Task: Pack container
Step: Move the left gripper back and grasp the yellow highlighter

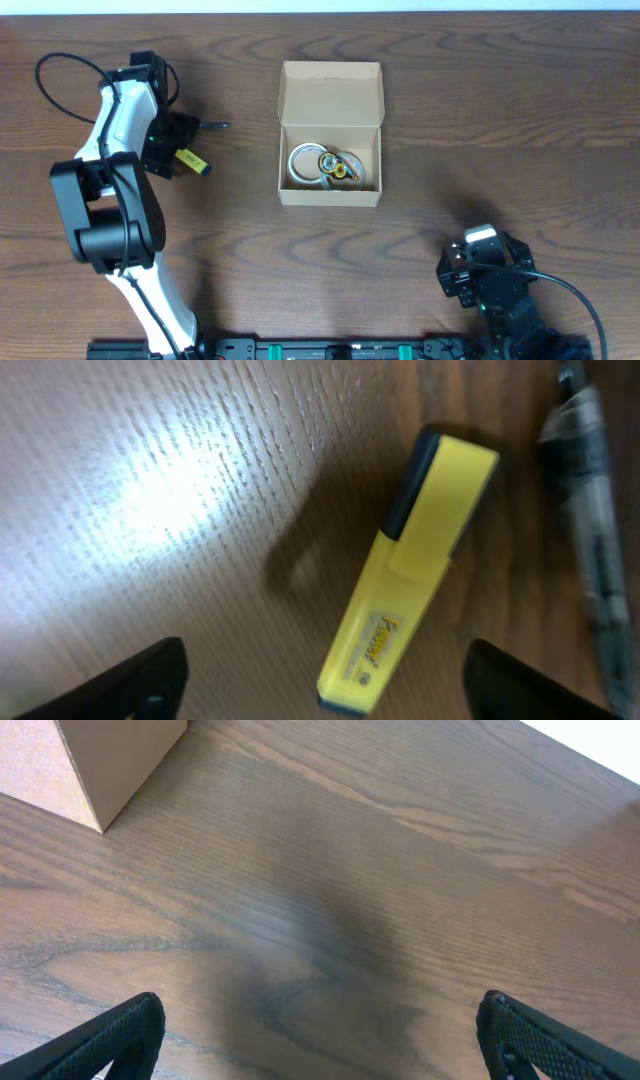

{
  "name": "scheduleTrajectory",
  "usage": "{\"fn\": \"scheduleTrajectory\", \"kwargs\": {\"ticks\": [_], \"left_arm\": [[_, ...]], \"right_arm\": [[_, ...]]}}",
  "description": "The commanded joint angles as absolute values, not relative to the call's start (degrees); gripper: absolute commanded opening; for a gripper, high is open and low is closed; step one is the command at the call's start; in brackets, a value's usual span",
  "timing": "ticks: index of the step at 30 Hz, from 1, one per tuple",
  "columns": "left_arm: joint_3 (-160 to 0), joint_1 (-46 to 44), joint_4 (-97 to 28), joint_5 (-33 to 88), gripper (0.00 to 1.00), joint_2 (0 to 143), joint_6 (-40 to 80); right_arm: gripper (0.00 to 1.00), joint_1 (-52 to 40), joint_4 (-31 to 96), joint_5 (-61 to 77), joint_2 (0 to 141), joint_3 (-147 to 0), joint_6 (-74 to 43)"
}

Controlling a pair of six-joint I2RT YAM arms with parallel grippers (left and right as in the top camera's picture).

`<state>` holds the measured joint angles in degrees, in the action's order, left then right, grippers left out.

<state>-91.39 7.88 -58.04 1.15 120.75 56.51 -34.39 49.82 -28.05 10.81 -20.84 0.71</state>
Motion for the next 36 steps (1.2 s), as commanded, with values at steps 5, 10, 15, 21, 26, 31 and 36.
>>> {"fn": "scheduleTrajectory", "kwargs": {"ticks": [5, 10, 15, 21, 26, 31, 36], "left_arm": [[-91.2, 8.4, -57.6, 2.2, 0.79, 125.4, 55.2], [-91.2, 8.4, -55.3, 4.1, 0.72, 127.0, 53.9], [-91.2, 8.3, -54.2, 4.4, 0.57, 127.2, 53.8], [-91.1, 8.3, -51.5, 4.6, 0.45, 127.4, 53.8], [-91.1, 8.3, -48.7, 7.1, 0.34, 129.7, 53.8], [-91.1, 7.4, -47.7, 7.0, 0.24, 129.5, 53.8], [-91.1, 6.0, -47.7, 6.4, 0.21, 125.4, 53.8]], "right_arm": [[0.99, -34.0, 49.7, -28.6, 10.4, -20.7, 1.3], [0.99, -34.0, 49.7, -28.6, 10.4, -20.7, 1.3], [0.99, -34.0, 49.7, -28.6, 10.4, -20.7, 1.3], [0.99, -34.0, 49.7, -28.6, 10.4, -20.7, 1.4], [0.99, -34.0, 49.7, -28.6, 10.4, -20.7, 1.4], [0.99, -34.0, 49.7, -28.6, 10.4, -20.7, 1.3], [0.99, -34.0, 49.7, -28.6, 10.4, -20.7, 1.3]]}}
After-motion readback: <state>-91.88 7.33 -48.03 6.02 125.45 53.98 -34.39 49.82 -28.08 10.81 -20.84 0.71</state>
